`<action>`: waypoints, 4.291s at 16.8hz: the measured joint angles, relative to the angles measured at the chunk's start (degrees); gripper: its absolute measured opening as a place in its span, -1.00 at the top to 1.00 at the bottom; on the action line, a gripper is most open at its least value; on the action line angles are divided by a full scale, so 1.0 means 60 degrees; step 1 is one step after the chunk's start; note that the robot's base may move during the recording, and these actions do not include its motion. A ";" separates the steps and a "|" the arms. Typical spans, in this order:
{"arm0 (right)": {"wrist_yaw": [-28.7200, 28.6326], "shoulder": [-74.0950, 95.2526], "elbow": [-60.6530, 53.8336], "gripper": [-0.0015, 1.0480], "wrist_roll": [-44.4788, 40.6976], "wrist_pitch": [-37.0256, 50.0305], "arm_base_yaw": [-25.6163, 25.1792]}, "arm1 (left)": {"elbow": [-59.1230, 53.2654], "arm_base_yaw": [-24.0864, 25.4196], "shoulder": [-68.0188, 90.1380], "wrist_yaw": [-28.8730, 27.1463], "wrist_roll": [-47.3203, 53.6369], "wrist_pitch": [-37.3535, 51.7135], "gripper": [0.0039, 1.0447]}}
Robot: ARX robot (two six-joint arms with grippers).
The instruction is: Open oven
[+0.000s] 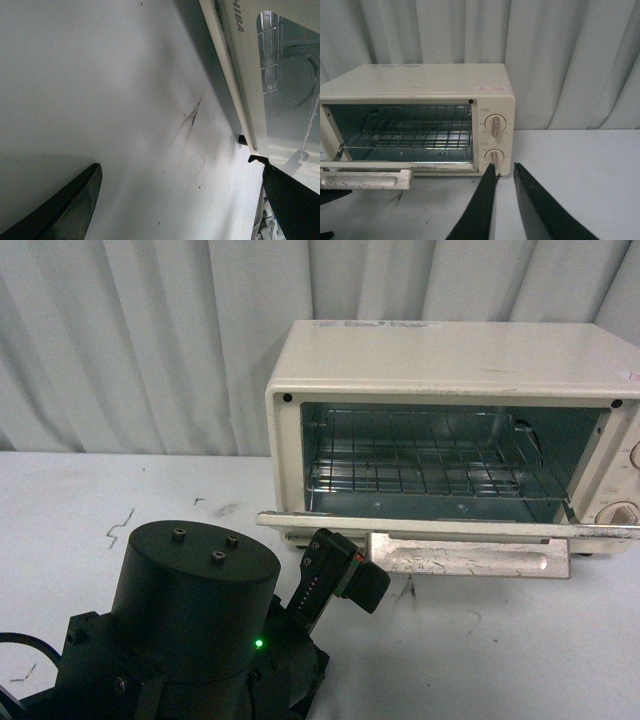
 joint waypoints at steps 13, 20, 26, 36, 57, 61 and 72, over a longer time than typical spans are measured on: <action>0.0000 0.0000 0.0000 -0.87 0.0007 0.0011 0.0000 | -0.0171 0.0000 0.0000 0.0062 -0.0080 0.0259 -0.88; 0.0004 0.0000 0.0000 -0.87 0.0004 0.0007 0.0000 | -0.0973 0.0412 -0.0124 0.0222 -0.0546 0.1107 -0.88; 0.0004 0.0000 0.0000 -0.87 0.0004 0.0011 0.0000 | -0.2204 0.1297 -0.0124 -0.0091 -0.1384 0.2994 -0.88; 0.0000 0.0000 0.0000 -0.87 0.0004 0.0011 0.0000 | -0.5716 0.4080 -0.2907 0.1512 -0.0710 0.3009 -0.88; 0.0000 0.0000 0.0000 -0.87 0.0004 0.0011 0.0000 | -0.5934 0.5566 -1.8626 0.0066 1.2768 -0.7366 0.97; 0.0000 0.0004 0.0000 -0.87 0.0007 0.0007 0.0000 | -0.6171 0.5617 -2.0556 0.0015 1.2768 -0.9227 0.97; -0.0004 0.0004 0.0000 -0.87 0.0004 0.0011 0.0000 | -0.6167 0.5617 -2.0535 0.0015 1.2768 -0.9278 0.39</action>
